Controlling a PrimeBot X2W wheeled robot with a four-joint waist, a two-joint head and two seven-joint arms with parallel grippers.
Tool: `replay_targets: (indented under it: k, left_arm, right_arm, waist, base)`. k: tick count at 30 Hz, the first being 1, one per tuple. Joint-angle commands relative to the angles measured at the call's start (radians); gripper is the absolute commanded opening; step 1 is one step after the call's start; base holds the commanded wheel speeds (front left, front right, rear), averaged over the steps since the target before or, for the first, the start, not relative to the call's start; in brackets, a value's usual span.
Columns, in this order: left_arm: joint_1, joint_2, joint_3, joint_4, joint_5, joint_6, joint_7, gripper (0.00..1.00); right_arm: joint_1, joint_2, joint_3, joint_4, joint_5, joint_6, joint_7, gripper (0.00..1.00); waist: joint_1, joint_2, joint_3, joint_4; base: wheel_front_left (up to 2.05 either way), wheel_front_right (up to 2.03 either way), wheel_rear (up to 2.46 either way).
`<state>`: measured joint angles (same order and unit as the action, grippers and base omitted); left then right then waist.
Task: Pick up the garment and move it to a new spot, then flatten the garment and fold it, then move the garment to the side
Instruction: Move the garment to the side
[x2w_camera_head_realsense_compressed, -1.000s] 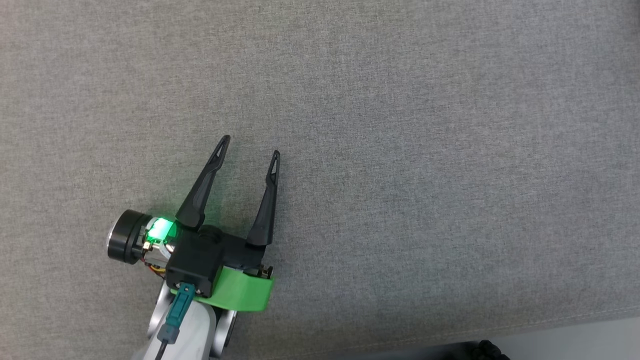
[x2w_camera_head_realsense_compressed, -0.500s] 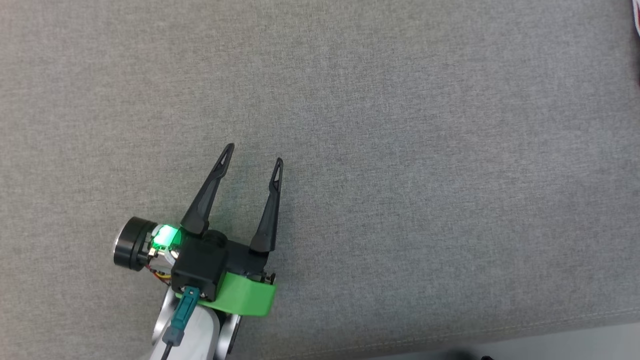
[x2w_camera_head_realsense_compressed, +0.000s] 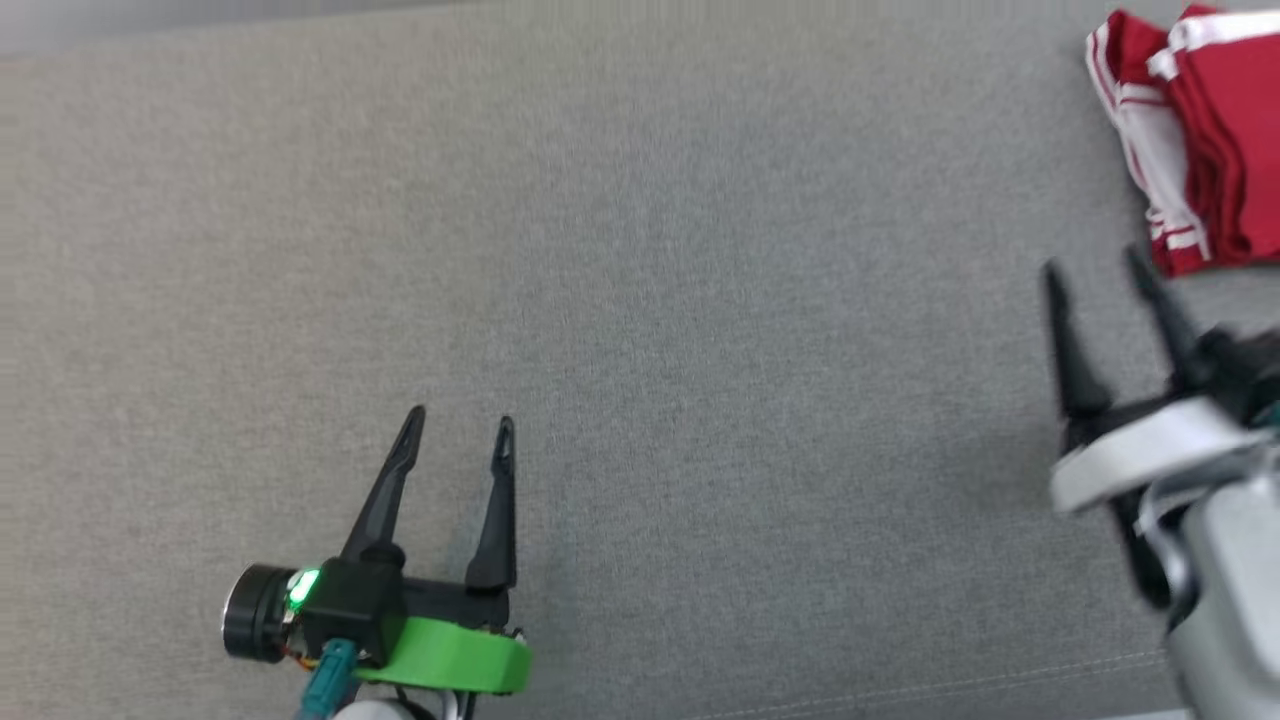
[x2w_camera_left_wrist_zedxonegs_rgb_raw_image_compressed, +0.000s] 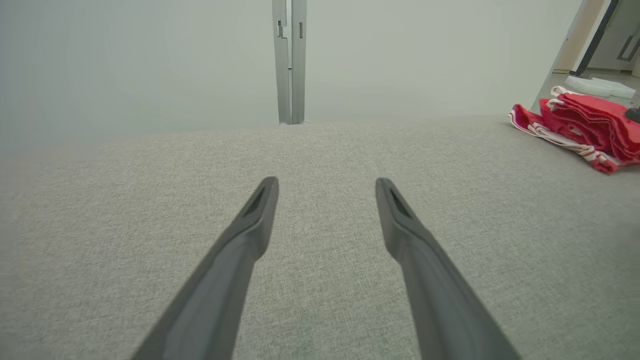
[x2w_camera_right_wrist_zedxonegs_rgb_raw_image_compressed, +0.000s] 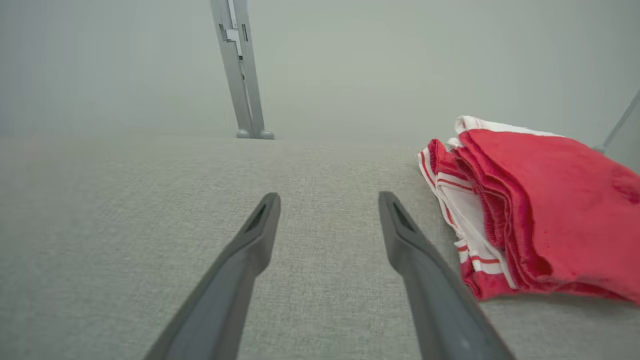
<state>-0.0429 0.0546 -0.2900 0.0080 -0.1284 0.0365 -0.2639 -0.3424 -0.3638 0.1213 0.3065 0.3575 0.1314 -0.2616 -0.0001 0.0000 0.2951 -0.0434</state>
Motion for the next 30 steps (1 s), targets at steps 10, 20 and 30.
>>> replay_targets:
  k: [10, 20, 30]
  left_arm:
    - [0.134, -0.003, 0.084, -0.046, -0.032, -0.025, 0.000, 1.00]
    - [0.208, -0.003, 0.133, -0.034, -0.029, -0.013, 0.000, 1.00]
    - [0.243, -0.003, 0.162, -0.007, -0.035, -0.025, 0.001, 1.00]
  right_arm:
    - [0.303, 0.236, 0.014, -0.274, -0.129, -0.001, -0.004, 1.00]
    - [0.435, 0.274, -0.030, -0.289, -0.195, -0.001, -0.004, 1.00]
    - [0.480, 0.294, -0.068, -0.280, -0.198, -0.001, -0.004, 1.00]
  waist:
    - [0.0001, 0.0000, -0.263, 0.034]
    - [0.0001, 0.0000, -0.293, 0.067]
    - [0.0001, 0.0000, -0.326, 0.071]
  base:
    - [0.00, 0.00, 0.00]
    - [0.00, 0.00, 0.00]
    - [0.00, 0.00, 0.00]
